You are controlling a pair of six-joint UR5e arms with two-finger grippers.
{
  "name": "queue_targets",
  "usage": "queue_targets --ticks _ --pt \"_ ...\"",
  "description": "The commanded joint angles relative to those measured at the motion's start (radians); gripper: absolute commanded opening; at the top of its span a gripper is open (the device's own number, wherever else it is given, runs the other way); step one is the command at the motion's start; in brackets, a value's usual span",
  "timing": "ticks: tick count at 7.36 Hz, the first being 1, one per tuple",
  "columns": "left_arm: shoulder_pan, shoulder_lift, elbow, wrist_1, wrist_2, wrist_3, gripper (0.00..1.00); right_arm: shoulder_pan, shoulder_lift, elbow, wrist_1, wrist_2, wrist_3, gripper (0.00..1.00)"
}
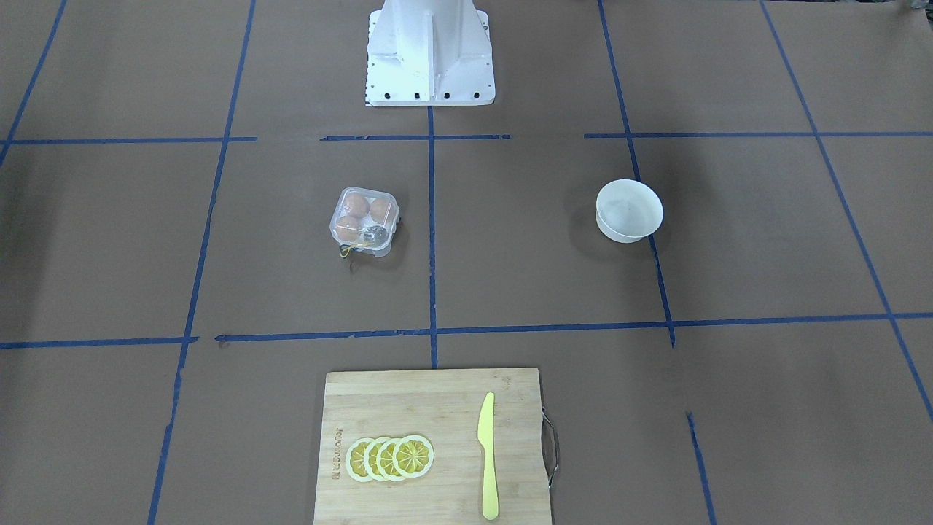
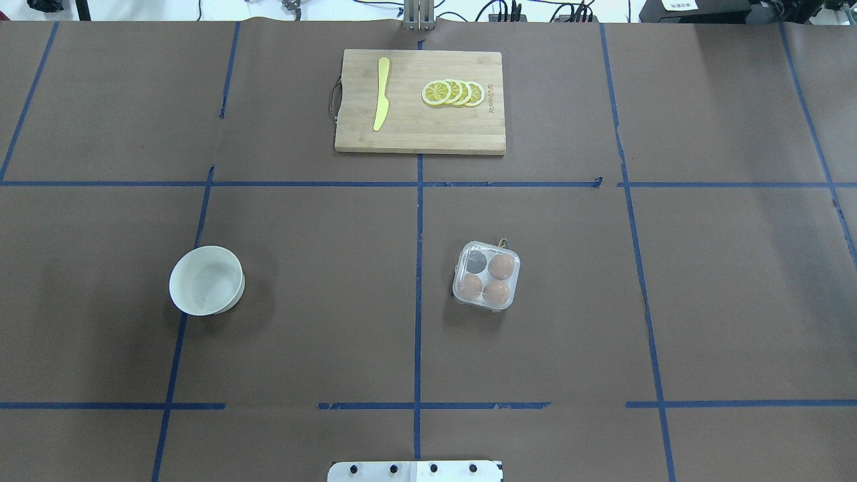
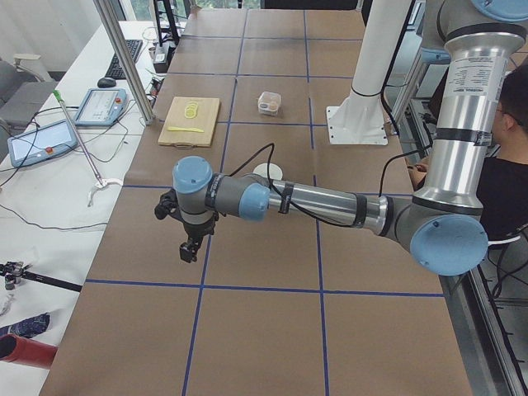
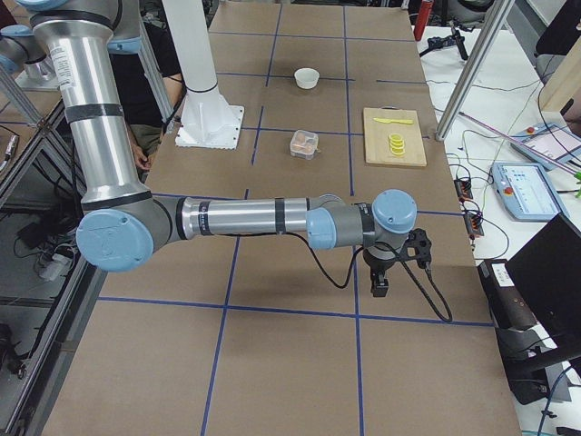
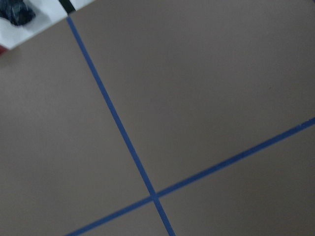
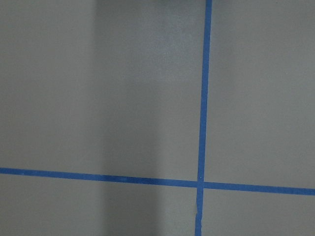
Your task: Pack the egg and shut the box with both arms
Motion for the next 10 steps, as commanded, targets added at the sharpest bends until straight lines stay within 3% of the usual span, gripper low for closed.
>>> queue_targets --ticks 1,4,6,7,10 --pt "-0.003 0.014 -0.008 0.007 -0.017 -0.013 1.0 -0.005 -0.005 0.007 -0.004 0.05 0.003 1.0" --pt "-0.01 0.049 -0.06 0.101 -0.008 -0.004 1.0 -0.028 -0.009 0.01 0.0 0.048 0.005 1.0" --pt "-0.003 0.019 -0.031 0.081 0.04 -0.006 1.0 -0.034 -0.006 0.016 0.002 0.048 0.005 1.0" --pt "-0.003 -0.031 -0.003 0.084 0.128 -0.004 1.0 -0.034 -0.004 0.021 0.0 0.048 0.003 1.0" --pt "-0.003 -0.043 0.032 0.093 0.135 -0.001 1.0 -0.034 -0.007 0.032 0.005 0.054 0.003 1.0"
